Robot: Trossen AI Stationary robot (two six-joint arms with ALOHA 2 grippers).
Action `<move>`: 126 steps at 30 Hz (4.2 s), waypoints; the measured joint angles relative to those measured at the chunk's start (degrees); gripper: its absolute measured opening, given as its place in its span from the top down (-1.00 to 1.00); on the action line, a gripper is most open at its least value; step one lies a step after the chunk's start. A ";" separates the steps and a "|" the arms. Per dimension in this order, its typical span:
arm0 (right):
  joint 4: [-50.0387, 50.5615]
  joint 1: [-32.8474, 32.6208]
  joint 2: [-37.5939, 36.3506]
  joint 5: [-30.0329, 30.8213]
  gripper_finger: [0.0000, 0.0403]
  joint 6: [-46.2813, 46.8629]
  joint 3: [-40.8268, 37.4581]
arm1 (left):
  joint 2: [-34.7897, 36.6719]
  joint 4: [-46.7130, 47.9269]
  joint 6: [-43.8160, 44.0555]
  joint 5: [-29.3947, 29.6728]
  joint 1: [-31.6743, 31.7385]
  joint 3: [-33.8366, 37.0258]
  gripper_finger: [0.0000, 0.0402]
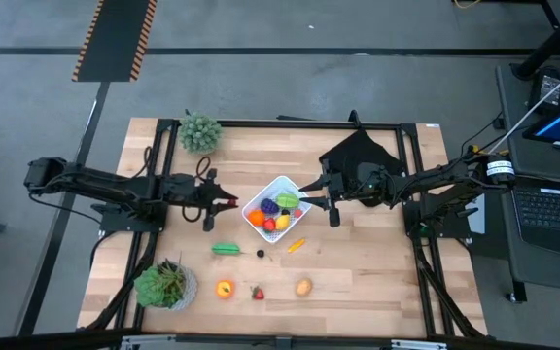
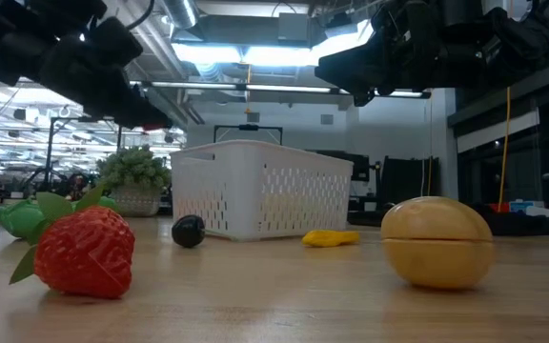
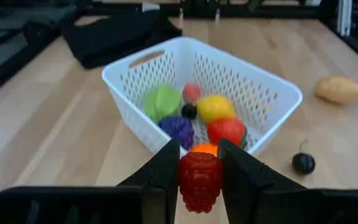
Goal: Pick and placing Produce into tupperware
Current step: Put the raspberry into the white bin, then put the corn into the white bin
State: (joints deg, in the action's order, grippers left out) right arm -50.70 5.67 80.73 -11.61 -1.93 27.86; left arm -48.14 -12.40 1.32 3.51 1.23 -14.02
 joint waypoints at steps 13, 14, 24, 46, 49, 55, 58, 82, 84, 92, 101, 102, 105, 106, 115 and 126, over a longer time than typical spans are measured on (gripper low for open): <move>-0.02 0.00 0.00 -0.01 0.37 -1.27 0.00 | -9.44 -11.34 -5.30 -5.28 3.69 -2.38 0.59; -0.02 0.00 0.00 -0.09 0.37 -1.21 0.00 | -10.61 -11.40 -5.88 -6.70 4.59 -3.42 0.59; -2.40 3.25 -0.18 -4.09 0.37 2.90 -3.86 | -24.13 -5.70 -10.85 -17.12 10.07 -16.54 0.59; -1.09 7.67 -12.66 -11.00 0.37 3.19 -14.01 | -37.21 33.64 -22.70 -15.96 9.13 -44.90 0.59; -1.00 7.67 -12.63 -11.00 0.37 3.19 -14.01 | -40.87 40.36 -25.82 -13.20 7.55 -50.29 0.59; -0.39 7.67 -12.63 -11.00 0.37 3.22 -14.00 | -47.75 49.77 -27.68 -9.05 5.09 -56.66 0.59; -0.33 7.67 -12.63 -10.98 0.37 3.23 -13.99 | -49.83 50.05 -28.72 -7.60 3.53 -58.47 0.59; 0.77 7.65 -12.59 -10.98 0.37 2.97 -13.99 | -58.40 50.77 -28.82 -4.13 1.57 -61.42 0.54; 0.78 7.65 -12.59 -10.96 0.37 2.97 -13.99 | -58.40 50.79 -26.87 -4.37 1.57 -61.42 0.50; 0.81 7.65 -12.59 -10.97 0.37 3.00 -13.99 | -58.38 50.25 -25.50 -4.94 1.57 -61.42 0.38; 0.85 7.65 -12.59 -10.98 0.37 3.17 -13.98 | -58.22 47.33 -25.49 -4.92 1.57 -61.41 0.45; 0.85 7.65 -12.59 -10.96 0.37 3.17 -13.97 | -58.00 47.34 -25.68 -4.92 1.57 -61.37 0.46; 0.89 7.49 -12.59 -10.96 0.37 3.23 -13.97 | -56.52 46.66 -25.03 -4.92 1.57 -61.37 0.50; 0.94 7.24 -12.59 -10.97 0.37 3.21 -13.97 | -55.84 46.08 -24.59 -4.96 1.57 -61.37 0.51; 1.97 3.83 -12.59 -10.98 0.37 1.68 -13.92 | -46.97 40.26 -23.29 -16.45 3.31 -56.02 0.61; 2.54 -1.63 -12.62 -10.96 0.37 1.87 -13.92 | -28.24 24.64 -18.38 -14.77 4.10 -37.56 0.72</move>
State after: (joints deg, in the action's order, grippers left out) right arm -48.16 4.04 68.11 -22.57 -0.07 13.93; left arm -76.38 12.23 -17.05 -11.26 5.34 -51.58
